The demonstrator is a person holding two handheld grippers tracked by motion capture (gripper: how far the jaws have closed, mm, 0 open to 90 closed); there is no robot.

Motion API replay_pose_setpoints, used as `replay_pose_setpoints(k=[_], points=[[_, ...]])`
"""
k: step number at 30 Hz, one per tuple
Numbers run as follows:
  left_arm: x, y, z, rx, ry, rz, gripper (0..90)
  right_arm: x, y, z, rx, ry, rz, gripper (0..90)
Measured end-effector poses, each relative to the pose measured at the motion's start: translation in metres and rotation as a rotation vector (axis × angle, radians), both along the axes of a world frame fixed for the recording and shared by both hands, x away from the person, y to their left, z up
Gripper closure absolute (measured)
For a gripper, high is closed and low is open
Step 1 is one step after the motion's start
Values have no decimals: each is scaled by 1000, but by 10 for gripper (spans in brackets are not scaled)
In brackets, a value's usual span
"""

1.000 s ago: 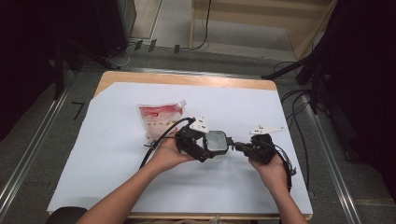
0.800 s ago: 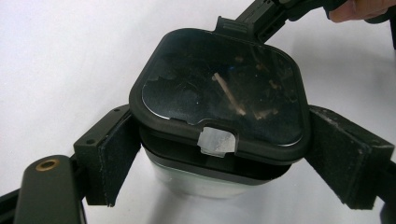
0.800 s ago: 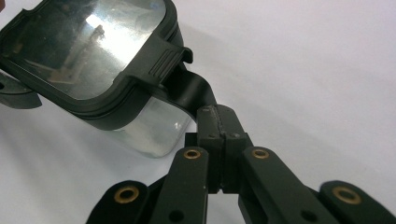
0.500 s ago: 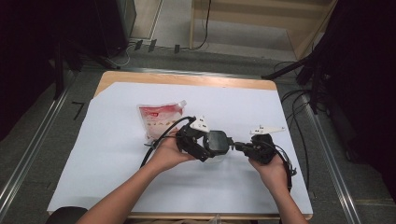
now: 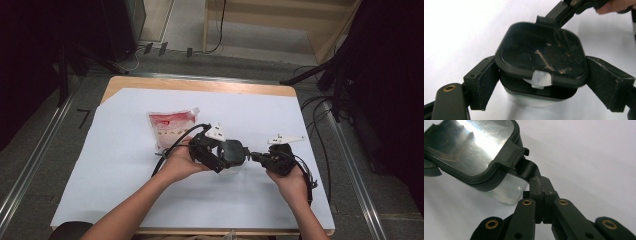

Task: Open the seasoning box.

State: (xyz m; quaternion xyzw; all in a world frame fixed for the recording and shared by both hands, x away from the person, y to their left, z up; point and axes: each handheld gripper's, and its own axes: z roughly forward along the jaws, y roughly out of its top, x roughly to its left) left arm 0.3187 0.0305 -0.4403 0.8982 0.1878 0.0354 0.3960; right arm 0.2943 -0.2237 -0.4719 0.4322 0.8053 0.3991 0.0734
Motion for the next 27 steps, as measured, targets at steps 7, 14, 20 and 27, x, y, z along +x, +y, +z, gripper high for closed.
replay_pose_setpoints(k=[7,14,20,27], points=[[5,8,3,-51,23,6,297,0,-1,0,9,1,3,900],[-2,0,0,-11,-18,-9,139,0,1,0,-4,-1,6,900],[-2,1,-5,-35,-3,5,126,0,1,0,-2,0,6,899],[-1,1,-24,26,27,12,101,0,1,0,-3,-4,11,899]])
